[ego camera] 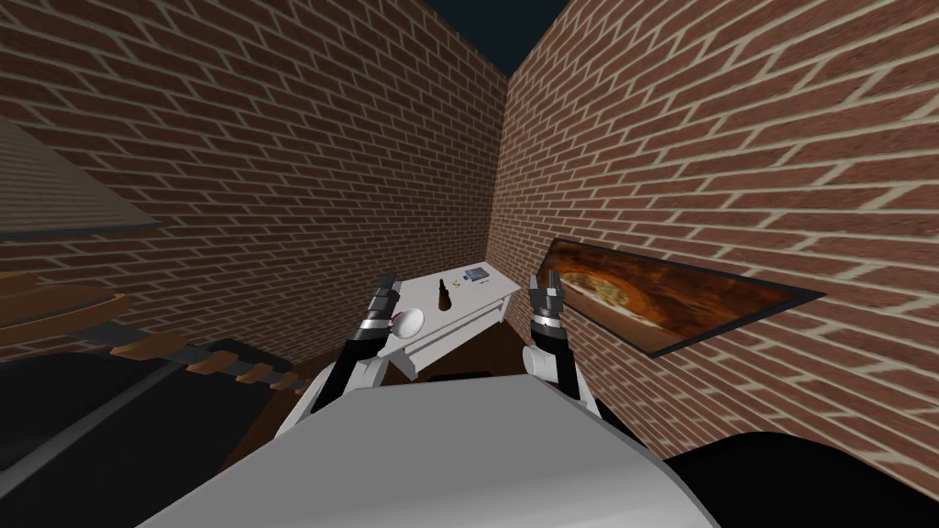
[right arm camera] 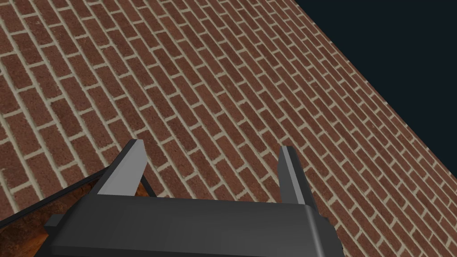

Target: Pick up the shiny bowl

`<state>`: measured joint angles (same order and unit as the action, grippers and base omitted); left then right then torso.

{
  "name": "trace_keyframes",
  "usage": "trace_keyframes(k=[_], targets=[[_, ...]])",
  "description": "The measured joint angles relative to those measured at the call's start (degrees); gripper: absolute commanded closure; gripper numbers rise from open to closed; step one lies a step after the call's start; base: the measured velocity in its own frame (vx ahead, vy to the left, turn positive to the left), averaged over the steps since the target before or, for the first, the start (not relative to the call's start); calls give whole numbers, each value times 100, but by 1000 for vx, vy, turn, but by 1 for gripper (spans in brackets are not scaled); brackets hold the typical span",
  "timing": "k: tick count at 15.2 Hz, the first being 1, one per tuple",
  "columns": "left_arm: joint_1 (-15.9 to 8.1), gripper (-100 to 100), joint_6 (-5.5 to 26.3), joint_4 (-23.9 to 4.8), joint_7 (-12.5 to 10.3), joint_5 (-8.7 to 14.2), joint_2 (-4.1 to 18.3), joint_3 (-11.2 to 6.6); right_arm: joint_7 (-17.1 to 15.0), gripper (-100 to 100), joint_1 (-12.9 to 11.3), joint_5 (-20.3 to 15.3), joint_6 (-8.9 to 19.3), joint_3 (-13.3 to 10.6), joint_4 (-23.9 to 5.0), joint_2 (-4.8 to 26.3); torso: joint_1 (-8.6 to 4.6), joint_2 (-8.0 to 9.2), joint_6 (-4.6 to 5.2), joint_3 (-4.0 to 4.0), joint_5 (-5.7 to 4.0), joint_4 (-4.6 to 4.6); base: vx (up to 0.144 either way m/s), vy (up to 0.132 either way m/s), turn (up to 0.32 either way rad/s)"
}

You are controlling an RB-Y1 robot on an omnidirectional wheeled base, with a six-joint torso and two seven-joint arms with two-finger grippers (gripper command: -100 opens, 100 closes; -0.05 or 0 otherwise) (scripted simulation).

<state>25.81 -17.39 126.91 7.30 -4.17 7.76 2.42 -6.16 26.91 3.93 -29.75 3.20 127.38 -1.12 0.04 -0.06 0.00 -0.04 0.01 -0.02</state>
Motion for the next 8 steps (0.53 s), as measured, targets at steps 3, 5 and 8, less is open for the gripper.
trace_keyframes(k=[3,5,8], targets=[[-56,-100,311,-129,-78,45,167,-61,0,0,0,0,0,0,0,0,0,-3,0,-2,0,-1,18,2,3],[-89,-100,487,-233,-127,80,260,-103,0,0,0,0,0,0,0,0,-2,-3,0,-2,0,-1,17,-2,4],[-177,-100,840,-338,-210,132,375,-167,0,0,0,0,0,0,0,0,-3,-2,0,-1,-1,-1,16,-1,2]])
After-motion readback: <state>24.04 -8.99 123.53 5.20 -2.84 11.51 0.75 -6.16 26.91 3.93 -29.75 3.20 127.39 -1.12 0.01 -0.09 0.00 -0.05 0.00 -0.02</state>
